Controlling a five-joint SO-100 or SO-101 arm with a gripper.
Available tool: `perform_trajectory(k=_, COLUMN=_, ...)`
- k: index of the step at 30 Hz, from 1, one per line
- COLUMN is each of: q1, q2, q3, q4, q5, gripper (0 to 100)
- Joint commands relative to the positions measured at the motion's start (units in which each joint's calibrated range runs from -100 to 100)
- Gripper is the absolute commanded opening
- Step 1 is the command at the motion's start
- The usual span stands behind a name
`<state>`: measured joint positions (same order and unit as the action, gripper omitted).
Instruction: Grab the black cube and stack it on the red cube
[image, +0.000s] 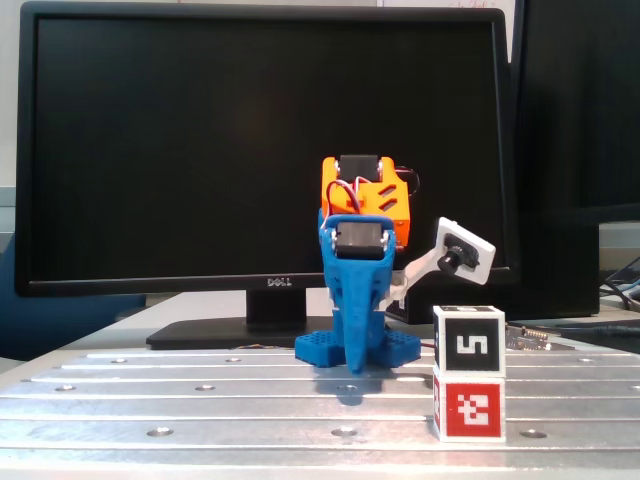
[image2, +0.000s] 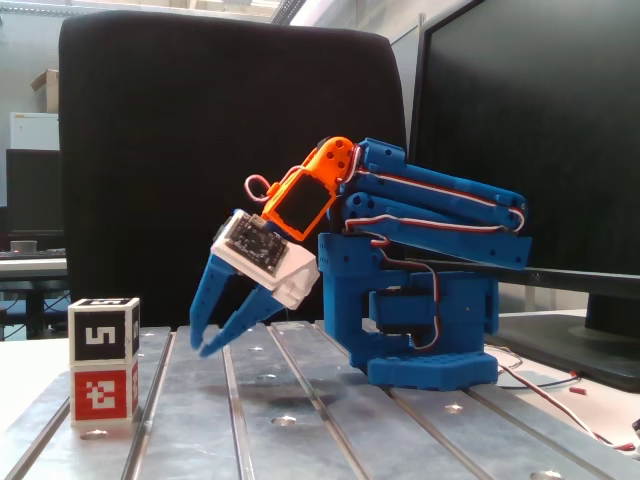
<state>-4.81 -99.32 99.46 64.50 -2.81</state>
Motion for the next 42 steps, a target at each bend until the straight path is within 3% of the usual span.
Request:
perform_trajectory(k=1, q1=0.1, q2=0.2, q3=0.2, q4=0.4, q5=-1.1, gripper=1)
perform_trajectory(k=42, q1=0.4, q2=-0.1, q3=0.2, q4=7.2, q5=0.0, gripper=1)
